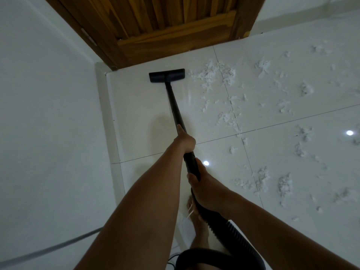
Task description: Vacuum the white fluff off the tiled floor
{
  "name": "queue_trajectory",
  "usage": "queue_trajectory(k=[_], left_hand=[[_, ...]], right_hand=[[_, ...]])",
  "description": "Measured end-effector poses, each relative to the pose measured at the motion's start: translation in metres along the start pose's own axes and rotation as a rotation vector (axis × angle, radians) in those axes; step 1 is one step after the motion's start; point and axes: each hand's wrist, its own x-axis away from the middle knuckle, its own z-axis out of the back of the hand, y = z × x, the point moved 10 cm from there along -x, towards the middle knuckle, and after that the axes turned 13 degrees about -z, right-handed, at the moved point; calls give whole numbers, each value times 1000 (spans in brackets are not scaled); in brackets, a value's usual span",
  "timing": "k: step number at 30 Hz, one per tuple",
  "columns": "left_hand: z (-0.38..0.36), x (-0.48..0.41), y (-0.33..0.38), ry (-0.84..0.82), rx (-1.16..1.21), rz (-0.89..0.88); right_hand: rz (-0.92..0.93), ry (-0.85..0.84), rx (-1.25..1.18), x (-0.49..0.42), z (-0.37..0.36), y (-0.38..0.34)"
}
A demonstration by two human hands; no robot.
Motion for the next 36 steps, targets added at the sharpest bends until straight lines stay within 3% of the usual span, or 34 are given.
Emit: queue_trajectory(k=[19, 27, 36], left_hand=[[38, -51, 28, 40, -39, -17], [9, -8, 18, 59, 29, -6], [-32, 27, -5, 49, 71, 19]], right_hand=[[-41, -59, -89, -35, 20, -46], [27, 5, 45, -3, 18, -15], [-19, -53, 17, 30, 7, 32]])
